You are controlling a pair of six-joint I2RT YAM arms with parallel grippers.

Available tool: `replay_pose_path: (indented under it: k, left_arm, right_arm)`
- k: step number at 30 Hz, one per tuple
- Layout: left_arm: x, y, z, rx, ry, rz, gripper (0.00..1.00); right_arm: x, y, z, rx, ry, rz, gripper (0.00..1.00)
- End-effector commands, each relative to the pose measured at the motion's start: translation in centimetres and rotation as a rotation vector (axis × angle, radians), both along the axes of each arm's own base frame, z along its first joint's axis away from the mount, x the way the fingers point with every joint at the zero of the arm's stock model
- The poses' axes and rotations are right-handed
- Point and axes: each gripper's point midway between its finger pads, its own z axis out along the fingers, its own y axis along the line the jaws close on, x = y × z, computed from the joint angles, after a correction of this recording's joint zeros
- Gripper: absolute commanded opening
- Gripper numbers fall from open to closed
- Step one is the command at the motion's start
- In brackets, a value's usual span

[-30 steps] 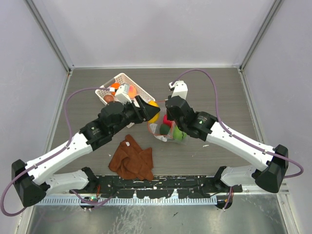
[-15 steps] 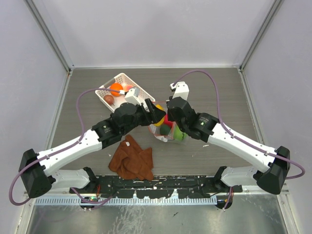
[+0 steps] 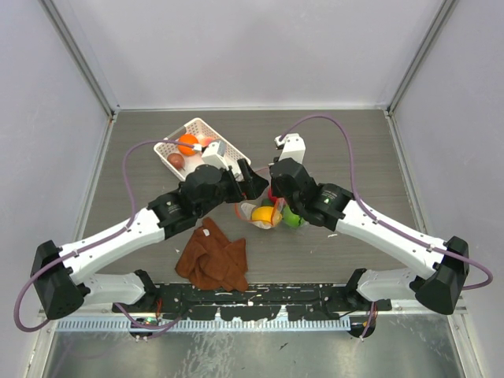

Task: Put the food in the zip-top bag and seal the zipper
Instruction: Place the fake fruit in the zipper food storage bag.

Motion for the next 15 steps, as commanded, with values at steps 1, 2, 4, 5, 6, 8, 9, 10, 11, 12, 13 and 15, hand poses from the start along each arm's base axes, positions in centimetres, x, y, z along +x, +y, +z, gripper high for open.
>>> replay_pose_path:
  k: [1, 2, 4, 5, 6, 8, 9, 10, 11, 12, 13, 15]
  left_arm:
    - [0.3, 1.7, 5.0, 0.021, -0.125, 0.033, 0.99]
    - [0.4, 2.1, 5.4, 0.040, -0.137, 0.038, 0.99]
    - [0.6, 3.1, 6.1, 0.076, -0.167, 0.054, 1.00]
    - [0.6, 3.6, 6.5, 0.086, -0.175, 0.062, 1.00]
    - [0.8, 4.2, 6.8, 0.106, -0.190, 0.070, 1.00]
    - [1.2, 5.4, 7.2, 0.143, -0.209, 0.089, 0.99]
    - [1.6, 6.1, 7.4, 0.164, -0.214, 0.101, 0.99]
    - [2.1, 6.9, 7.4, 0.190, -0.212, 0.120, 0.99]
    - [2.6, 7.6, 7.2, 0.215, -0.207, 0.132, 0.99]
    - [3.0, 8.2, 7.0, 0.240, -0.199, 0.142, 0.99]
    - [3.5, 8.9, 6.7, 0.264, -0.189, 0.153, 0.99]
    - [4.5, 10.4, 5.9, 0.315, -0.172, 0.180, 0.99]
  right_arm:
    - [0.2, 0.0, 2.7, 0.089, -0.066, -0.019, 0.00]
    - [0.2, 0.0, 2.7, 0.087, -0.066, -0.020, 0.00]
    - [0.2, 0.0, 2.8, 0.085, -0.069, -0.021, 0.00]
    - [0.2, -0.1, 2.8, 0.083, -0.071, -0.022, 0.00]
    - [0.3, -0.1, 2.9, 0.082, -0.072, -0.023, 0.00]
    - [0.3, -0.2, 2.9, 0.079, -0.075, -0.024, 0.01]
    - [0.3, -0.2, 3.0, 0.078, -0.076, -0.024, 0.01]
    - [0.3, -0.2, 2.9, 0.075, -0.077, -0.024, 0.01]
    - [0.3, -0.2, 3.0, 0.075, -0.078, -0.024, 0.01]
    - [0.3, -0.2, 3.1, 0.073, -0.080, -0.024, 0.01]
    - [0.3, -0.3, 3.1, 0.072, -0.081, -0.025, 0.01]
    - [0.3, -0.3, 3.1, 0.065, -0.083, -0.023, 0.01]
